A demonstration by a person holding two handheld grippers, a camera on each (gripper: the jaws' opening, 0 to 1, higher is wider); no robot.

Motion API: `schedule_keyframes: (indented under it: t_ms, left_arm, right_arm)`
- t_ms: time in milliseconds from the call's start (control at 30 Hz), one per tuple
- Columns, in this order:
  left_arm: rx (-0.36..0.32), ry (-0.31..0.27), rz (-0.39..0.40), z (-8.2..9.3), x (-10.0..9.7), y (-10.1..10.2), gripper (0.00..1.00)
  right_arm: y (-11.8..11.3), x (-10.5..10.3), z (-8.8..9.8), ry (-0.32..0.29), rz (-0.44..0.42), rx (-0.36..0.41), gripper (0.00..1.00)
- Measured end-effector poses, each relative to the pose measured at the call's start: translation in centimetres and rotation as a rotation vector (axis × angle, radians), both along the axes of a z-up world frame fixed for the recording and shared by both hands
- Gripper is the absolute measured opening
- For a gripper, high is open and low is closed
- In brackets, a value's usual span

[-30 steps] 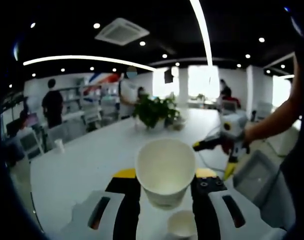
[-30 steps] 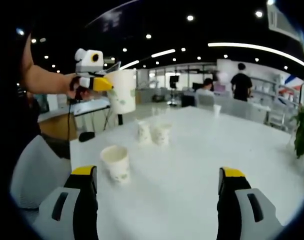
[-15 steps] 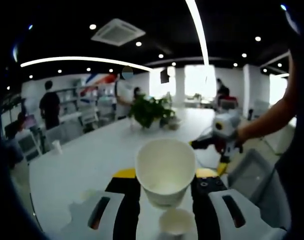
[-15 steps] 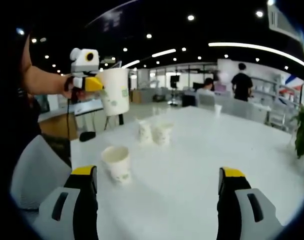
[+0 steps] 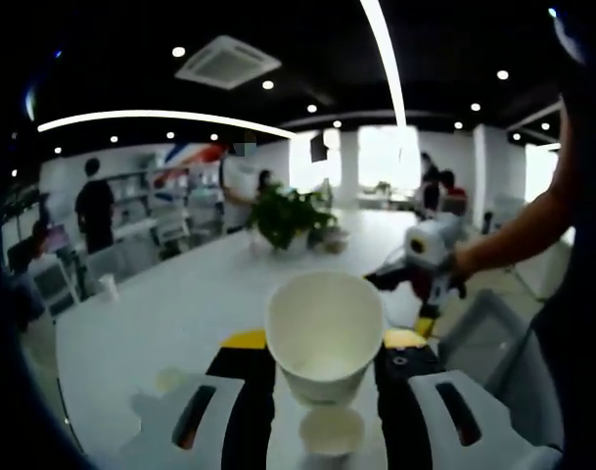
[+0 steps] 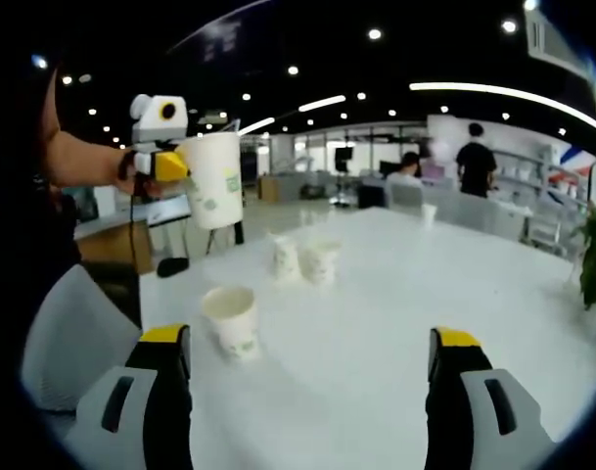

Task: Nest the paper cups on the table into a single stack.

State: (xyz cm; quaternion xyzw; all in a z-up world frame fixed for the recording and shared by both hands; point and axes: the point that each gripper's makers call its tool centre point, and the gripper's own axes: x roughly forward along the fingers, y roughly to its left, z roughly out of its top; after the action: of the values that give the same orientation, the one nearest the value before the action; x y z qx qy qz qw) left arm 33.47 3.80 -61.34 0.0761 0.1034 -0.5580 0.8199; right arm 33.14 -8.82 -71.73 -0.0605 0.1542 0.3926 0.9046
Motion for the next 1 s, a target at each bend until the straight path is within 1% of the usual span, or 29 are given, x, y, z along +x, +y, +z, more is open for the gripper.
schedule_keyframes:
  t_ms: [233,433,533,767,1000]
  left_arm:
    - [-0.002,0.0,0.001,-0.1,0.0,0.0,0.38]
    - [-0.003,0.001,0.007,-0.6,0.0,0.1,0.37]
    - [0.009,-0.007,0.006,-1.3,0.0,0.1,0.37]
    - [0.009,-0.008,0.007,-2.5,-0.2,0.1,0.37]
    - [0.017,-0.012,0.007,-3.3,-0.3,0.0,0.37]
  right_arm:
    - [0.0,0.0,-0.2,0.002,0.002,-0.002,1.0]
    - [0.0,0.0,-0.1,0.002,-0.001,-0.002,1.0]
    - [0.0,0.0,-0.1,0.003,0.0,-0.002,1.0]
    - [0.0,-0.2,-0.5,0.008,0.005,-0.007,1.0]
    - [-0.2,-0.3,-0.5,0.008,0.001,-0.005,1.0]
